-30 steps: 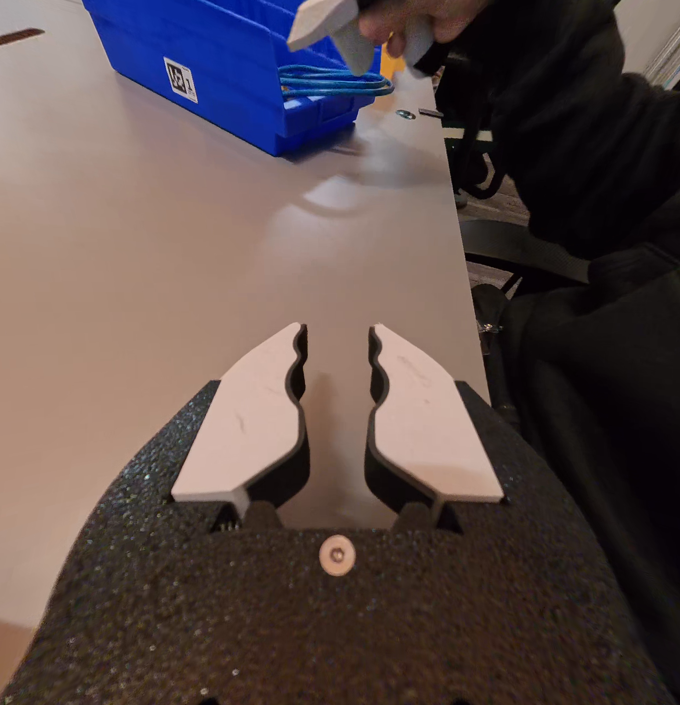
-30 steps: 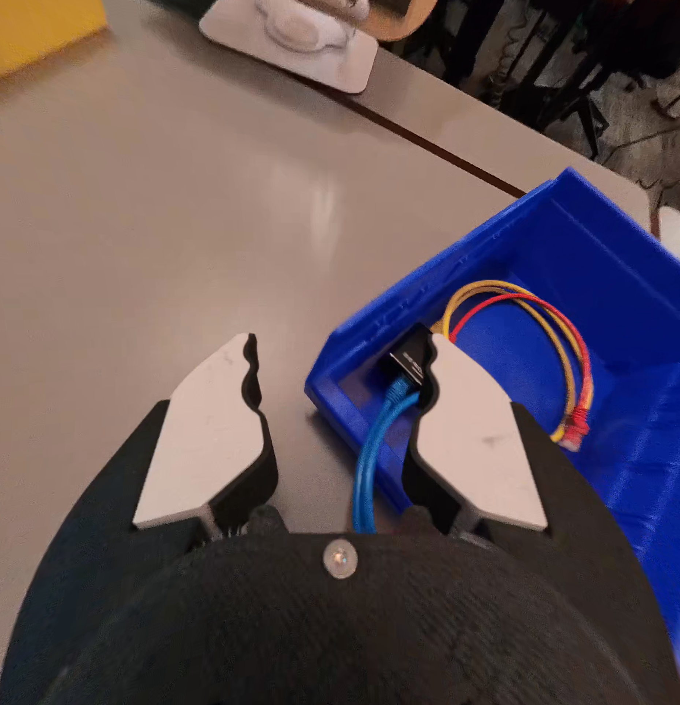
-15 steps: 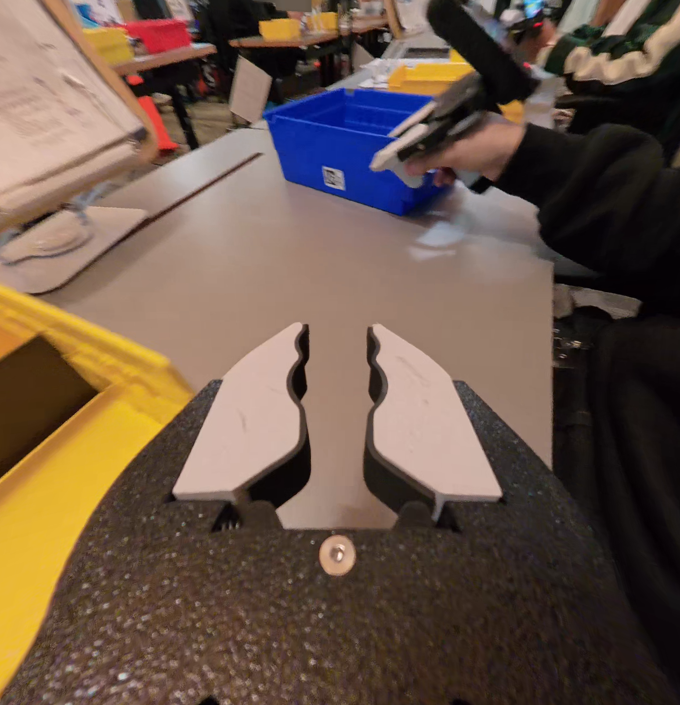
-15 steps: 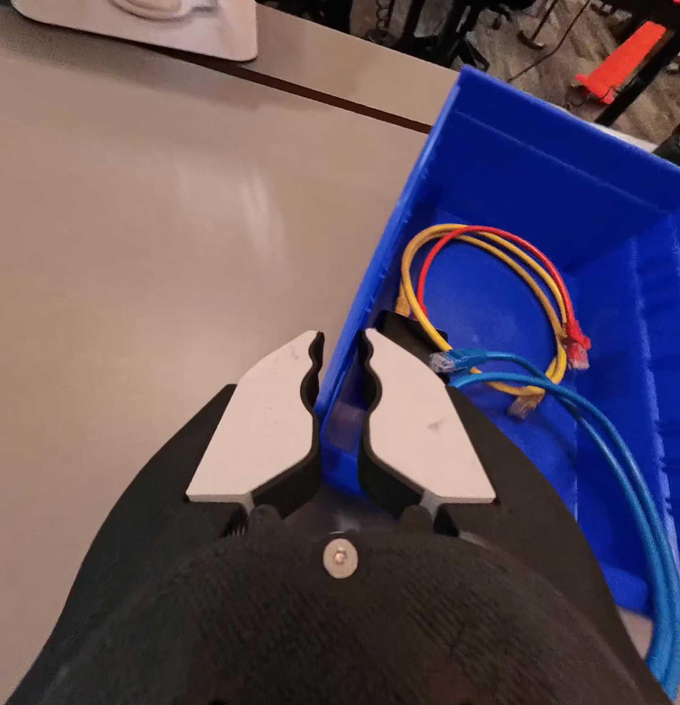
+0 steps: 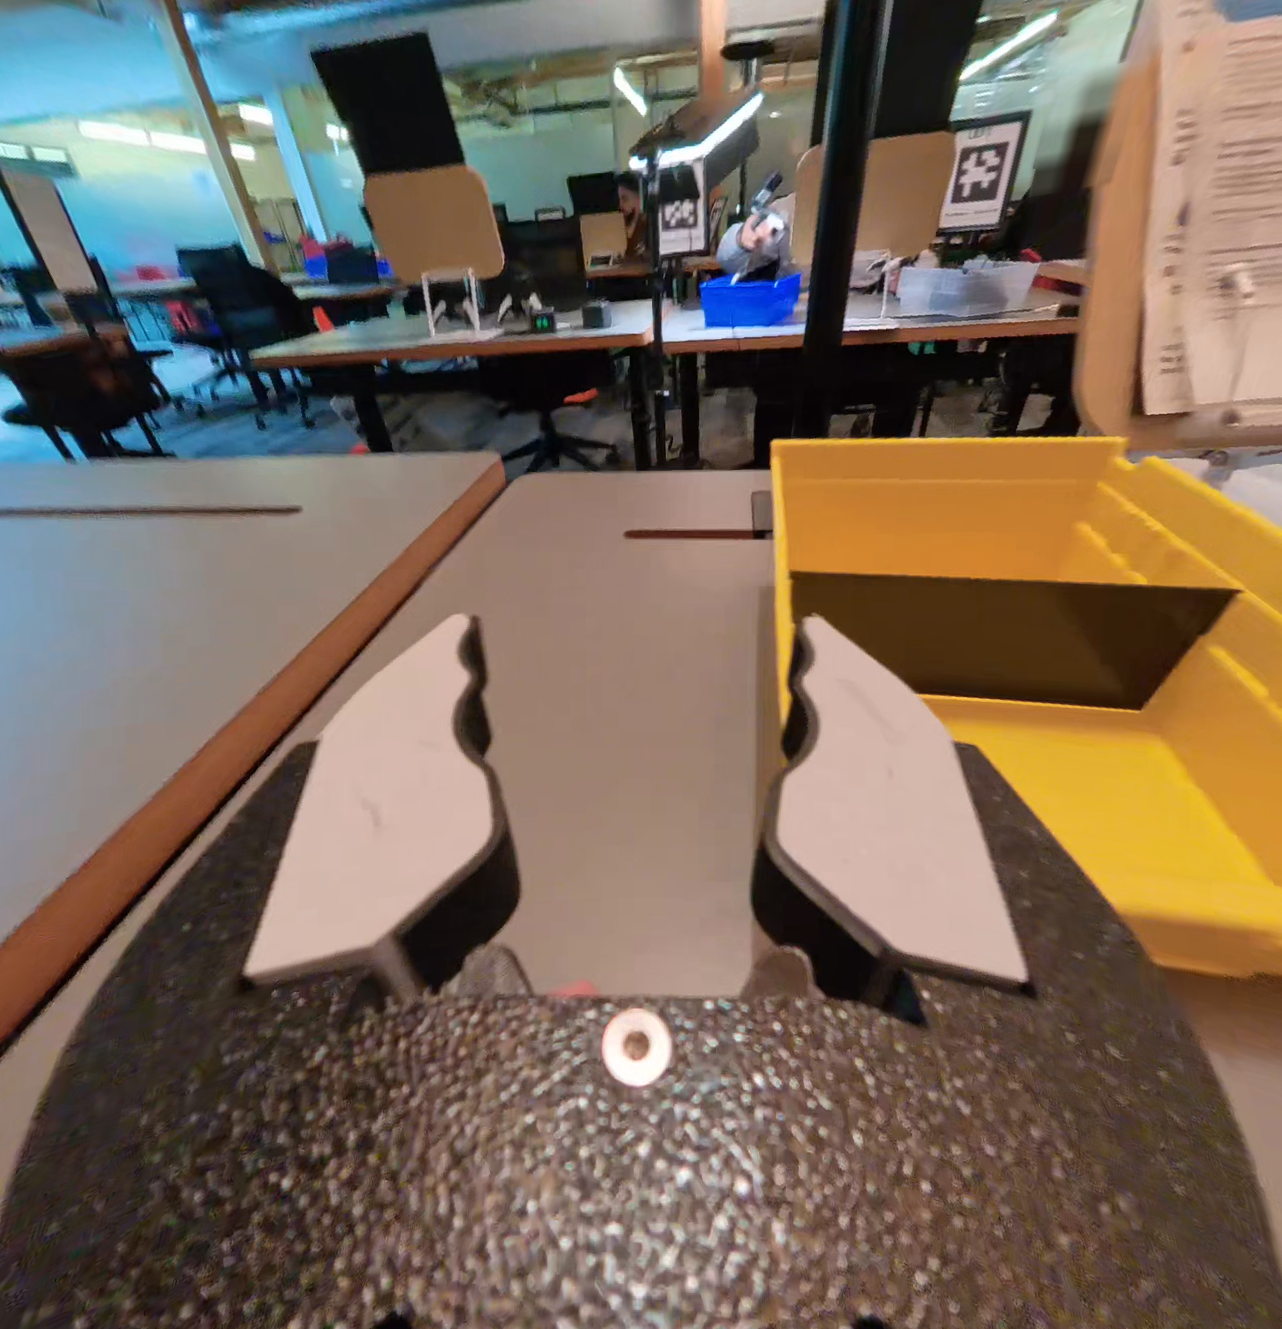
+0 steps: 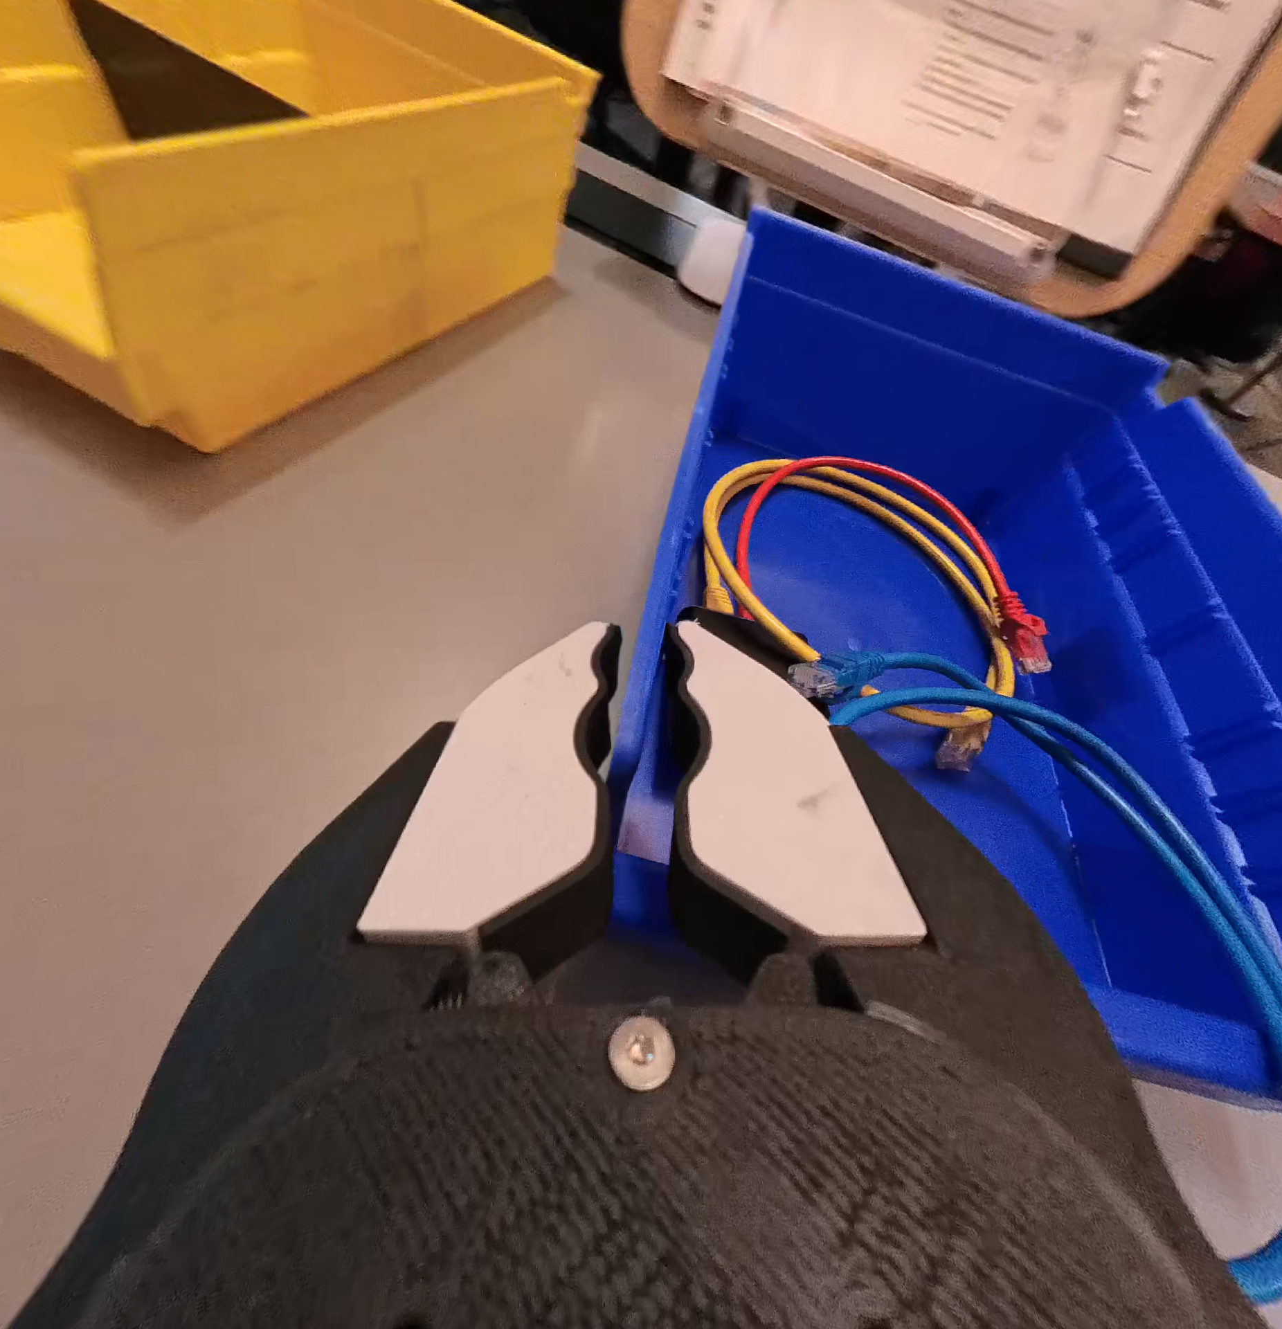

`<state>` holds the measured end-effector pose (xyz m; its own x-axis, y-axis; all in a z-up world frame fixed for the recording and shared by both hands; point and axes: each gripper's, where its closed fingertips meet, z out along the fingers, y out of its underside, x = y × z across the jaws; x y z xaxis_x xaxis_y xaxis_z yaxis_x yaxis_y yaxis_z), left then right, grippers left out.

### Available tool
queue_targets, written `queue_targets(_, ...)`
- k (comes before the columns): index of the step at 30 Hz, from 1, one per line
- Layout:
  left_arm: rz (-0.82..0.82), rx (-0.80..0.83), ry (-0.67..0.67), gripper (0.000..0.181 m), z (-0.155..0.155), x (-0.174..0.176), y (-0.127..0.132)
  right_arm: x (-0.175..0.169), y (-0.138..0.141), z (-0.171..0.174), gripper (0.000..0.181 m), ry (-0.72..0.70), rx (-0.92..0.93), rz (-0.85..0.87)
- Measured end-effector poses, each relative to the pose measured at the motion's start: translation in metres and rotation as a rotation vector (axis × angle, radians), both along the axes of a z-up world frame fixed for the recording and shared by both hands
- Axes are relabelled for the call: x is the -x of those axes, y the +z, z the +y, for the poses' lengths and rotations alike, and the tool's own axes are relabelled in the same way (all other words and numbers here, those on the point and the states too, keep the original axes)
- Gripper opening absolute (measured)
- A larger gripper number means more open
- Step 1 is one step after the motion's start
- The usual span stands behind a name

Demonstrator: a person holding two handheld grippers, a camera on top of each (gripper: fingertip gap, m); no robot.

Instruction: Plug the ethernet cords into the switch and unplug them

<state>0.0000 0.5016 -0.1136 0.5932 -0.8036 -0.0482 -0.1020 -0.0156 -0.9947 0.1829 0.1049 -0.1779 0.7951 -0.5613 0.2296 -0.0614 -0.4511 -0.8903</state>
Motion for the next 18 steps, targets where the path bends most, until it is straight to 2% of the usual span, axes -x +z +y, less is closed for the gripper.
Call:
queue_targets(1,0.007,0.034,-0.021,0.085,0.004,-0.006,-0.008,0.009,0.000,0.011,0.017,0.032,-0.002,0.010)
queue_targets(3,0.038,0.075,-0.097,0.085,0.003,-0.022,-0.024,0.027,-0.001,0.034,0.029,0.101,-0.007,0.040)
queue_targets(7,0.061,0.121,-0.264,0.073,-0.014,-0.052,-0.047,0.065,-0.002,0.080,0.056,0.264,-0.031,0.116)
queue_targets(10,0.032,0.159,-0.344,0.066,-0.025,-0.068,-0.052,0.086,-0.002,0.100,0.068,0.353,-0.018,0.156)
queue_targets(12,0.017,0.169,-0.350,0.063,-0.026,-0.073,-0.051,0.097,0.000,0.106,0.075,0.393,-0.034,0.206)
queue_targets(15,-0.001,0.185,-0.363,0.016,-0.029,-0.074,-0.049,0.103,0.015,0.101,0.077,0.404,-0.105,0.256)
queue_targets(18,0.035,0.185,-0.268,0.003,-0.021,-0.060,-0.049,0.097,0.042,0.091,0.070,0.376,-0.191,0.220)
